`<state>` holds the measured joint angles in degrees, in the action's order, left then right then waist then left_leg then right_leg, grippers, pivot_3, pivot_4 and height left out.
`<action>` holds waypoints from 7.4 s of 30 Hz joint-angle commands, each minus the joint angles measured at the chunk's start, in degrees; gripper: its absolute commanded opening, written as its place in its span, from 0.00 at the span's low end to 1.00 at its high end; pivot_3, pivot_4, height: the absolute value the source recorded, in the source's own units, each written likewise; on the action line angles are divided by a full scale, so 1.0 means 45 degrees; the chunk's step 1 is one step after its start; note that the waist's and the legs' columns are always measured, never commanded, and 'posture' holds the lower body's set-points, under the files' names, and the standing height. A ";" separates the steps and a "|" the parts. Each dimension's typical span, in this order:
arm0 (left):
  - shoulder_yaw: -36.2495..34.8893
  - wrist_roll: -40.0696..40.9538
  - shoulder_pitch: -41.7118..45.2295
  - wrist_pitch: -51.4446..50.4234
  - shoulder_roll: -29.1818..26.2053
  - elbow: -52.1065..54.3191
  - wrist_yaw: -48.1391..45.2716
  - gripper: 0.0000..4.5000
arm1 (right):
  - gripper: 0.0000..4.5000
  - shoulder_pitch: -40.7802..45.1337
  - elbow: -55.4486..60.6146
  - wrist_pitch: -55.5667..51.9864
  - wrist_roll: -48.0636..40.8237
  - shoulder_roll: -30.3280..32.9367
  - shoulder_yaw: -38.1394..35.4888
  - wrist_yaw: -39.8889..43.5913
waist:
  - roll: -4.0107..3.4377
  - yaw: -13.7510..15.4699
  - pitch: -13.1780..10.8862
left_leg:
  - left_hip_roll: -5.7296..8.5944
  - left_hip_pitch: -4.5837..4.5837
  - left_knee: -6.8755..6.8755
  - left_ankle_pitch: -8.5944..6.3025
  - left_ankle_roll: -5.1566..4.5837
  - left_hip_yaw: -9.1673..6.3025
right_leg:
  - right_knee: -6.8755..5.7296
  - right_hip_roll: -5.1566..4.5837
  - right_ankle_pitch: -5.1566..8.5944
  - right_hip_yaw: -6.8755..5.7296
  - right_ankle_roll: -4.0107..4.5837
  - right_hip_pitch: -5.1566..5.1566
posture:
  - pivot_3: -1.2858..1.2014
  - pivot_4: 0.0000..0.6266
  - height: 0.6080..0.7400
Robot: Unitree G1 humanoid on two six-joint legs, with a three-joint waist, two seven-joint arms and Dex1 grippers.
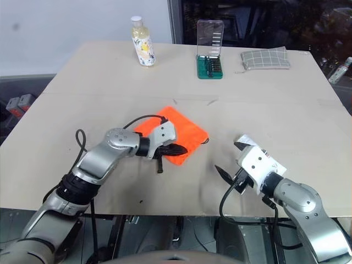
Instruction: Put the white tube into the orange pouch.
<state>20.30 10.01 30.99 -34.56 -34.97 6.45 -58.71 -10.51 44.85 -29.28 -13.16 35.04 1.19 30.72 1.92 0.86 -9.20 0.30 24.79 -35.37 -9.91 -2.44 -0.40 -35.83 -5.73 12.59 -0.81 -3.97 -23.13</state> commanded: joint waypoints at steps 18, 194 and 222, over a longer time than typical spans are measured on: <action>-0.4579 0.5351 0.1470 -0.3834 -0.0996 -0.1420 -0.2128 0.01 | 1.00 0.0221 -0.0513 -0.0301 0.1028 -0.0197 -0.0317 -0.0775 | 0.0001 -0.0011 -0.0001 | -0.0007 0.0001 -0.0009 0.0001 0.0000 -0.0007 | -0.0003 0.0013 0.0007 -0.0005 -0.0012 0.0002 | 0.52 0.24 1.00; -0.4209 0.4424 -0.0568 0.1989 0.0624 -0.0832 -0.1839 0.00 | 0.41 0.7134 -0.4978 0.0112 0.3192 -0.1651 0.4350 0.1867 | -0.0036 -0.0305 -0.0022 | -0.0122 0.0003 -0.0015 -0.0005 0.0014 0.0063 | -0.0007 0.0168 -0.0035 0.0072 0.0050 -0.0039 | 0.52 0.24 1.00; -0.3956 0.4346 -0.0429 0.2301 0.0657 -0.0842 -0.2090 0.00 | 0.02 0.6064 -0.4733 -0.0105 0.4293 -0.0517 0.4108 0.1427 | -0.0034 -0.0060 -0.0022 | -0.0131 0.0004 -0.0017 -0.0007 0.0015 0.0082 | -0.0001 0.0167 -0.0033 0.0077 0.0053 -0.0045 | 0.52 0.24 1.00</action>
<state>2.80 29.36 28.20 -25.37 -31.99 1.56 -67.76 15.29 23.08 -31.15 5.52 33.58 18.77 37.74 1.77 0.59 -9.30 -0.30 24.81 -35.44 -9.94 -2.37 -0.02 -35.83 -4.97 12.44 -0.46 -3.74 -23.34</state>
